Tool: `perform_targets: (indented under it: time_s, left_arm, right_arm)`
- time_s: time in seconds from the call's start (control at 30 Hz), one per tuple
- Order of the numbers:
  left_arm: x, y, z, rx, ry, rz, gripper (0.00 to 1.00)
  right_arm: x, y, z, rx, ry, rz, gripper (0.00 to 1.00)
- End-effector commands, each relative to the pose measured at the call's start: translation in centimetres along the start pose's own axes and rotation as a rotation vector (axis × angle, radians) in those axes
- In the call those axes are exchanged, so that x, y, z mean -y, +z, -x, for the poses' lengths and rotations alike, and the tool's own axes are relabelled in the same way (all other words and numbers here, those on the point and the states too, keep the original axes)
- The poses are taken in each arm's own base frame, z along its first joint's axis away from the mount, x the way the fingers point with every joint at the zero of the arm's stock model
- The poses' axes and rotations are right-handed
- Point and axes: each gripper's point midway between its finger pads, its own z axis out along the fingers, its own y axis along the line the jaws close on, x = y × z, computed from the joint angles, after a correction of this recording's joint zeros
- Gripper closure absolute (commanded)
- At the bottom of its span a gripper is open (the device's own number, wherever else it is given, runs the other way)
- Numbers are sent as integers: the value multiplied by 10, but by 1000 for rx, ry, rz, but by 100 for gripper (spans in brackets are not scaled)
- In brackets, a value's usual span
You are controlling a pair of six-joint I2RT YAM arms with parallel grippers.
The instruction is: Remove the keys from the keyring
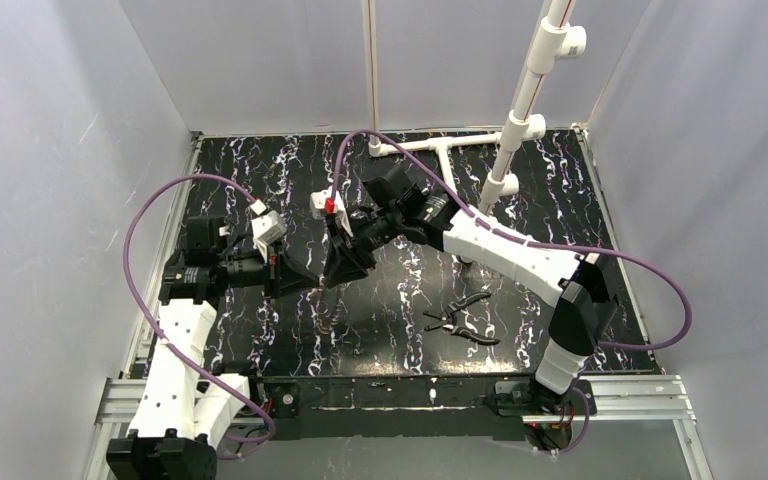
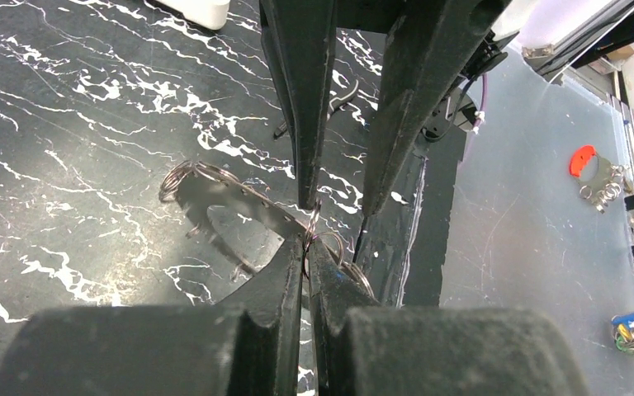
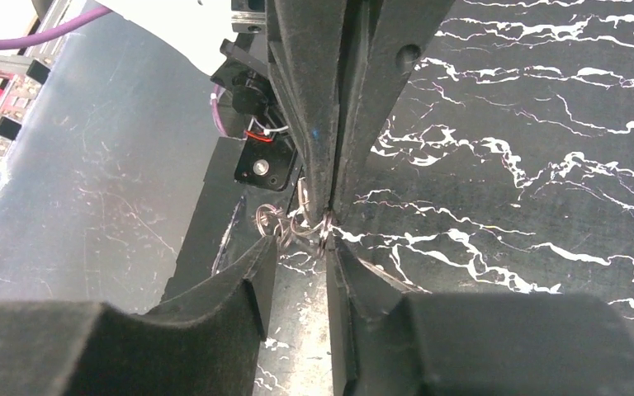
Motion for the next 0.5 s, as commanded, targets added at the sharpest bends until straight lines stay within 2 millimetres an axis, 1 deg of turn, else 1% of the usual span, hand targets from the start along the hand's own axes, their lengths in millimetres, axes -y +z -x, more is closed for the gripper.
perform_targets:
  time_s: [0.0,0.33,0.47]
  left_arm:
    - [11,2,9,0,53,-43,100]
    - [12,2,10,-1,64,-49,100]
    - [13,2,12,0,66,-52,100]
  right_arm:
    - [-1,2,14,8,-49,-7,65]
    - [5,6,9,-22,-61,-31,69]
    - [6,6,5,-38,-64,-39,76]
